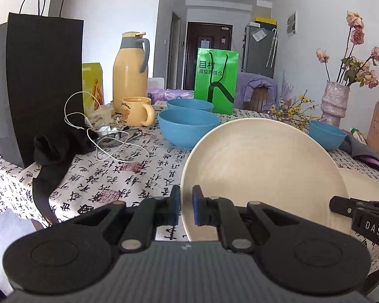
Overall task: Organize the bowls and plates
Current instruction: 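Carry the held cream plate with the left gripper over the two stacked plates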
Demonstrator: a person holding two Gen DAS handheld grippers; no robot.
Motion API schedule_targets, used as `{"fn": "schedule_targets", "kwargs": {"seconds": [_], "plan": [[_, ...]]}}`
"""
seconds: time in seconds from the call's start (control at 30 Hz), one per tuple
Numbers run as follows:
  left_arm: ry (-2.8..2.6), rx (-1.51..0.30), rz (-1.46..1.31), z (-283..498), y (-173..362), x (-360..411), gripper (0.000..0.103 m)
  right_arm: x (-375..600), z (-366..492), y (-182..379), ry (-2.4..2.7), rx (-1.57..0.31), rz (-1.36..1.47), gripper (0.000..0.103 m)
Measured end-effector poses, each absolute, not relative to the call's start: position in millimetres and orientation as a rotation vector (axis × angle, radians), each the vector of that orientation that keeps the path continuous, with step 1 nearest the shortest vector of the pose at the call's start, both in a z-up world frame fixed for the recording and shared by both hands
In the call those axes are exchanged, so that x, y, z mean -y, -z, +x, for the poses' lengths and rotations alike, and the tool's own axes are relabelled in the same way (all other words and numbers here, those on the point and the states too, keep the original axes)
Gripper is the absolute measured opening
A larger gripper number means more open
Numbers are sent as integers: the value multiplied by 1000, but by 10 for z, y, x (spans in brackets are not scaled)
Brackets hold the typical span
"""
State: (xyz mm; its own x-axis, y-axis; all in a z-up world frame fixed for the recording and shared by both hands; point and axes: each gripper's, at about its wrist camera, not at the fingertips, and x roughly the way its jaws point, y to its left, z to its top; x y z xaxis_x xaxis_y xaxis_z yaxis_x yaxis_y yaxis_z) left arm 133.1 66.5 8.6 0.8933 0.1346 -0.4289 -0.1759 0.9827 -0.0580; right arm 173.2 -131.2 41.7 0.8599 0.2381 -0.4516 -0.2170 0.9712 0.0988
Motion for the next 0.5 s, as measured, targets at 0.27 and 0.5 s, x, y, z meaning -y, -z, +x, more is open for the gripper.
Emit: {"fn": "schedule_targets", "kwargs": {"seconds": [0.27, 0.5], "plan": [[-143, -438, -95, 1340, -73, -611, 10, 1337, 1693, -404, -228, -473, 45, 10], [-140, -439, -94, 1439, -84, -562, 10, 1379, 1724, -383, -219, -481, 53, 10]]}}
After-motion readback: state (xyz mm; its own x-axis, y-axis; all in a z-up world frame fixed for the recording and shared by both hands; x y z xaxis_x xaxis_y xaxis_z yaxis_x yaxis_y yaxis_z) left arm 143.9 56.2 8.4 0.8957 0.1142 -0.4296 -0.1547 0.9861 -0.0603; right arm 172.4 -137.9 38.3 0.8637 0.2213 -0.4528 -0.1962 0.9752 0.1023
